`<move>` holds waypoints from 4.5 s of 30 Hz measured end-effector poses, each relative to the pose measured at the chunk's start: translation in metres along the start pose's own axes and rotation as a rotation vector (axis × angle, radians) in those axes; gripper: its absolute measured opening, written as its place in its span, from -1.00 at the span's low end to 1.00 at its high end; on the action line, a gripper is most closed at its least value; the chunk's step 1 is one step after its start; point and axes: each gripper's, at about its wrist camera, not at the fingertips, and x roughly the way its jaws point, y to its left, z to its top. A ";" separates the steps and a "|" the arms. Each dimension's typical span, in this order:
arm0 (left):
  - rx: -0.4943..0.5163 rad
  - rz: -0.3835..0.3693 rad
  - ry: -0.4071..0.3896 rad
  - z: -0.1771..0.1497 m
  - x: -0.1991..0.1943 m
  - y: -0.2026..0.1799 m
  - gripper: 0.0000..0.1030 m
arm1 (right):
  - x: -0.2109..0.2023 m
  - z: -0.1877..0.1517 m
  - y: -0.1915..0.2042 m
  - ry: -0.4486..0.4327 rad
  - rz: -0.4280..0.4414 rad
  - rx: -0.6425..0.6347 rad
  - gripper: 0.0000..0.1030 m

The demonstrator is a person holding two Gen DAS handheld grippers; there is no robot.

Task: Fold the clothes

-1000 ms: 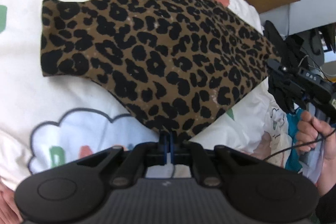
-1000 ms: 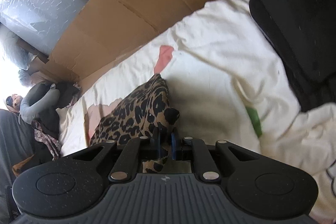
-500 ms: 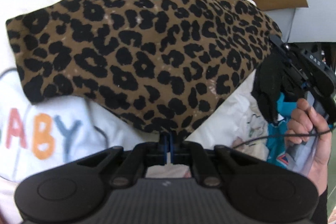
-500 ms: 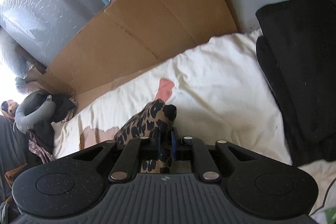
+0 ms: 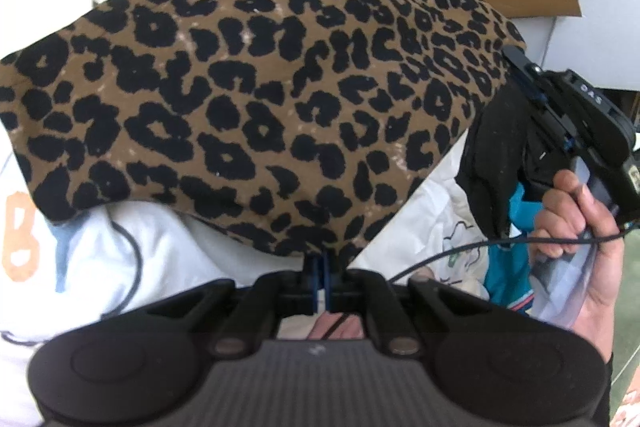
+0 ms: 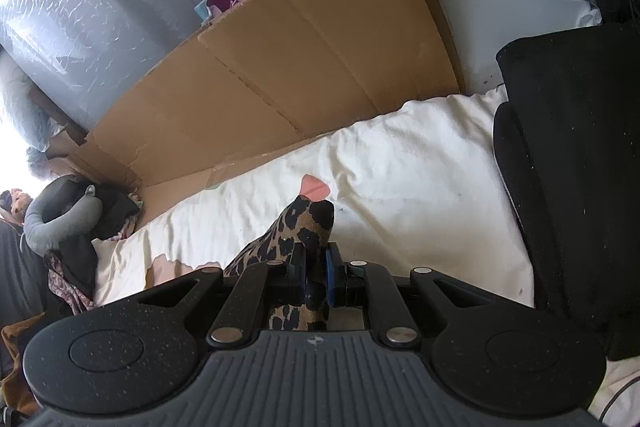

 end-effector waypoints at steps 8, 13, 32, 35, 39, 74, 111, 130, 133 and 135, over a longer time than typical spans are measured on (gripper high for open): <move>0.170 0.135 0.127 0.005 0.013 -0.007 -0.92 | 0.027 -0.018 -0.035 0.081 -0.145 0.064 -0.74; 0.235 0.159 0.153 0.007 -0.002 -0.007 -0.80 | 0.016 -0.026 -0.042 0.059 -0.150 0.092 -0.47; 0.384 0.220 0.037 0.087 -0.042 -0.063 0.03 | -0.008 -0.065 -0.039 0.091 -0.055 0.208 -0.22; 0.386 0.236 0.036 0.105 -0.042 -0.070 0.06 | -0.006 -0.070 -0.038 0.102 -0.042 0.215 -0.21; 0.418 0.261 0.015 0.126 -0.042 -0.081 0.24 | -0.002 -0.074 -0.040 0.119 -0.024 0.243 -0.21; 0.644 0.096 -0.005 0.215 0.035 -0.071 0.00 | 0.043 -0.084 -0.040 0.103 0.032 0.346 -0.43; 0.711 -0.019 0.107 0.230 0.046 -0.073 0.05 | 0.052 -0.088 -0.026 0.143 0.030 0.284 -0.40; 0.761 0.025 0.009 0.208 0.032 -0.087 -0.43 | 0.057 -0.082 -0.011 0.162 -0.008 0.234 -0.87; 0.748 0.066 -0.055 0.198 0.026 -0.090 -0.44 | 0.053 -0.080 -0.002 0.152 -0.026 0.206 -0.88; 0.738 0.080 -0.079 0.193 0.019 -0.093 -0.45 | 0.048 -0.077 0.003 0.147 -0.024 0.200 -0.89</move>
